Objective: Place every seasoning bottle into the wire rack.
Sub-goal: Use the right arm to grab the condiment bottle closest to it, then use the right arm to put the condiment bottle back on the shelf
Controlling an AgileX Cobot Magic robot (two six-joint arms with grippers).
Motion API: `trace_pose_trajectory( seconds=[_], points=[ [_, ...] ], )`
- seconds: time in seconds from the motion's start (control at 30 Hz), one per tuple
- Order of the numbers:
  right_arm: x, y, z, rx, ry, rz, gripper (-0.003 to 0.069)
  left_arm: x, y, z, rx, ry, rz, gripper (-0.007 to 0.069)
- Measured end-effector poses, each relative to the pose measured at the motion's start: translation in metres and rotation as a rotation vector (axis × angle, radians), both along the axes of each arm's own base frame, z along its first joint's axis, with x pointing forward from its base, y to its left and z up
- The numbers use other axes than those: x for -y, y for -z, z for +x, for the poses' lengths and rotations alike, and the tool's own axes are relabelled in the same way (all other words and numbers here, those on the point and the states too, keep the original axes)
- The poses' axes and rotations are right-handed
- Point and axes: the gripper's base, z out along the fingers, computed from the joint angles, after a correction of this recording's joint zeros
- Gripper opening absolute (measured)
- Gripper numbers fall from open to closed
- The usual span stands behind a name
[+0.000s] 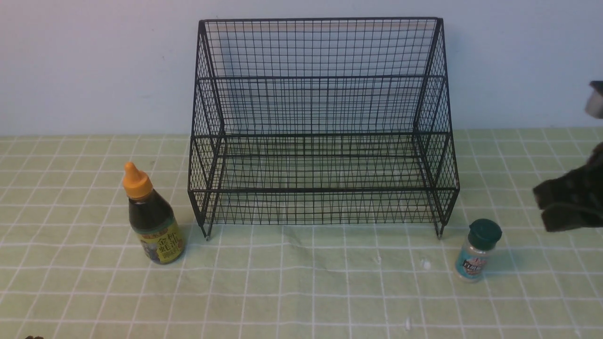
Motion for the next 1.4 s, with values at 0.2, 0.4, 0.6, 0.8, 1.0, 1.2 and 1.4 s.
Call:
trace_pose_trajectory(
  seconds=[0.2,0.4,0.6,0.8,1.0,1.2,1.4],
  points=[
    [-0.023,0.023,0.022,0.014,-0.059,-0.073,0.023,0.0,0.0,0.0,0.0,0.0,0.0,-0.0006],
    [-0.026,0.048,0.04,-0.021,-0.031,-0.085,0.0454,0.0,0.0,0.0,0.0,0.0,0.0,-0.0006],
    [-0.032,0.076,0.057,-0.047,-0.018,-0.08,0.0567,0.0,0.0,0.0,0.0,0.0,0.0,-0.0006],
    [-0.034,0.101,0.065,-0.121,-0.016,-0.09,0.0512,0.0,0.0,0.0,0.0,0.0,0.0,-0.0006],
    [-0.034,0.095,0.061,-0.118,-0.052,-0.097,0.035,0.0,0.0,0.0,0.0,0.0,0.0,-0.0006],
    [-0.029,0.046,0.03,-0.113,-0.073,-0.066,0.035,0.0,0.0,0.0,0.0,0.0,0.0,-0.0006],
    [-0.026,-0.018,0.002,0.035,-0.111,0.005,0.035,0.0,0.0,0.0,0.0,0.0,0.0,-0.0006]
  ],
)
